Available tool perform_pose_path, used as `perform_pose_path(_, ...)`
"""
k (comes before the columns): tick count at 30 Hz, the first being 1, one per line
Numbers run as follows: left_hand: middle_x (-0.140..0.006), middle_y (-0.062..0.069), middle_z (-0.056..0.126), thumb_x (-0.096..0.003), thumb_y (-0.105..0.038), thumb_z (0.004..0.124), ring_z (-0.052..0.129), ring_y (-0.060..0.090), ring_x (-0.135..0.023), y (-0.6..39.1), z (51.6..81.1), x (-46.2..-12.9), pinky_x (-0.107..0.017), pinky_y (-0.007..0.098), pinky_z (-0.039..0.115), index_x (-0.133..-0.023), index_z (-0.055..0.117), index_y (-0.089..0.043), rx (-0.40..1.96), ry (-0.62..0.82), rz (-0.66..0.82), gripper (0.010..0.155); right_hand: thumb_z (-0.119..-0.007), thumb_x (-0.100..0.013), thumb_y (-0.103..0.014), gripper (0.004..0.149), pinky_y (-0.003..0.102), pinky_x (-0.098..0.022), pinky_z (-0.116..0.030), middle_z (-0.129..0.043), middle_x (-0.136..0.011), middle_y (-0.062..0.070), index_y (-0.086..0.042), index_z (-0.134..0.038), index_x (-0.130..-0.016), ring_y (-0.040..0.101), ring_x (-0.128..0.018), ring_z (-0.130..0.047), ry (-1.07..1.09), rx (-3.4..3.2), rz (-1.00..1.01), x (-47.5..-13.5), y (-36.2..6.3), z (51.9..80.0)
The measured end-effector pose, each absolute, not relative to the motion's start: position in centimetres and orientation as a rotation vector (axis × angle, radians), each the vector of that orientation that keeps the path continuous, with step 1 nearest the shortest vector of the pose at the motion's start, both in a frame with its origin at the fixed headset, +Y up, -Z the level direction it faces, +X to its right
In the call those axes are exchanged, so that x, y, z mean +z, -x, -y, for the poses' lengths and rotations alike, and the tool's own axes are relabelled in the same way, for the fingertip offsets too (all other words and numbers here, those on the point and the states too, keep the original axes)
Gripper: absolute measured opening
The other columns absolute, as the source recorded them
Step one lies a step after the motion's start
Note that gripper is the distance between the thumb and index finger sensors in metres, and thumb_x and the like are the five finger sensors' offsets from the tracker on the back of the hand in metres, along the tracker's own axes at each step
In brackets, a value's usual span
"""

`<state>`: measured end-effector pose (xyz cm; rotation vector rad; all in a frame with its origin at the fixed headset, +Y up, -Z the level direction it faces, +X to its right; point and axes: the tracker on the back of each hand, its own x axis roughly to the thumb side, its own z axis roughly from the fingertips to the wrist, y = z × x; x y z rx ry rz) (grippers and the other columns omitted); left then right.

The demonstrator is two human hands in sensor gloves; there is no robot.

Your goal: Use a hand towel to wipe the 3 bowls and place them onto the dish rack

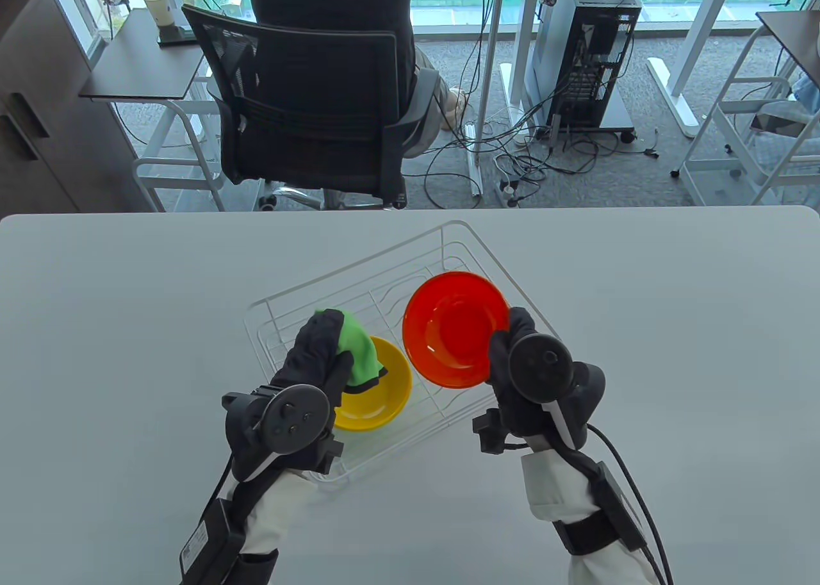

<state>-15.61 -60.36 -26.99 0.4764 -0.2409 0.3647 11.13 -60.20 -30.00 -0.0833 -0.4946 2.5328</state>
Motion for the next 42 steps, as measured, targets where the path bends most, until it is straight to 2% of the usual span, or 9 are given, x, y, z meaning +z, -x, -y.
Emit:
perform_pose_path(11,-0.097,0.027,0.083,-0.0512,-0.027,0.085,0.106,0.033,-0.061,12.9,62.2,-26.4,-0.032,0.022,0.097,-0.107,0.067,-0.009,0.182,-0.437,0.329,0.061,-0.084,-0.046,-0.024,0.053,0.023,-0.008,-0.095,-0.09,-0.064,0.03,0.008,-0.076,-0.088,0.014,-0.016,-0.111,-0.168,2.616,0.524,-27.6,-6.3,60.1)
perform_pose_path(24,-0.097,0.028,0.083,-0.0512,-0.027,0.085,0.106,0.034,-0.061,12.1,62.8,-26.5,-0.034,0.023,0.097,-0.107,0.067,-0.008,0.122,-0.417,0.32,0.062,-0.083,-0.046,-0.024,0.054,0.022,-0.008,-0.096,-0.09,-0.064,0.031,0.01,-0.076,-0.088,0.014,-0.016,-0.111,-0.286,2.651,0.503,-26.4,-3.8,61.0)
perform_pose_path(33,-0.096,0.029,0.082,-0.0515,-0.027,0.084,0.105,0.034,-0.063,11.8,63.3,-26.6,-0.038,0.025,0.098,-0.108,0.065,-0.007,0.237,-0.394,0.35,0.063,-0.083,-0.046,-0.024,0.054,0.022,-0.009,-0.097,-0.09,-0.064,0.031,0.01,-0.076,-0.088,0.013,-0.017,-0.112,-0.358,2.622,0.447,-25.9,-2.6,62.0)
perform_pose_path(36,-0.097,0.031,0.08,-0.0519,-0.027,0.084,0.105,0.035,-0.064,11.7,63.5,-26.6,-0.04,0.026,0.097,-0.108,0.062,-0.003,0.294,-0.367,0.359,0.065,-0.082,-0.046,-0.023,0.054,0.022,-0.01,-0.097,-0.09,-0.063,0.032,0.011,-0.075,-0.088,0.013,-0.018,-0.112,-0.362,2.601,0.436,-25.9,-2.6,62.0)
perform_pose_path(39,-0.098,0.032,0.077,-0.0522,-0.027,0.083,0.103,0.036,-0.066,11.9,63.7,-26.7,-0.041,0.027,0.097,-0.109,0.06,-0.002,0.337,-0.36,0.37,0.066,-0.082,-0.046,-0.023,0.054,0.022,-0.01,-0.097,-0.09,-0.063,0.032,0.01,-0.075,-0.088,0.013,-0.018,-0.112,-0.378,2.593,0.464,-25.9,-2.6,62.0)
perform_pose_path(42,-0.1,0.033,0.074,-0.0523,-0.027,0.083,0.101,0.039,-0.068,11.8,64.2,-26.7,-0.043,0.029,0.096,-0.109,0.058,-0.001,0.487,-0.307,0.407,0.068,-0.082,-0.046,-0.023,0.053,0.023,-0.01,-0.097,-0.09,-0.063,0.032,0.01,-0.076,-0.088,0.015,-0.017,-0.112,-0.406,2.592,0.535,-25.7,-2.6,61.9)
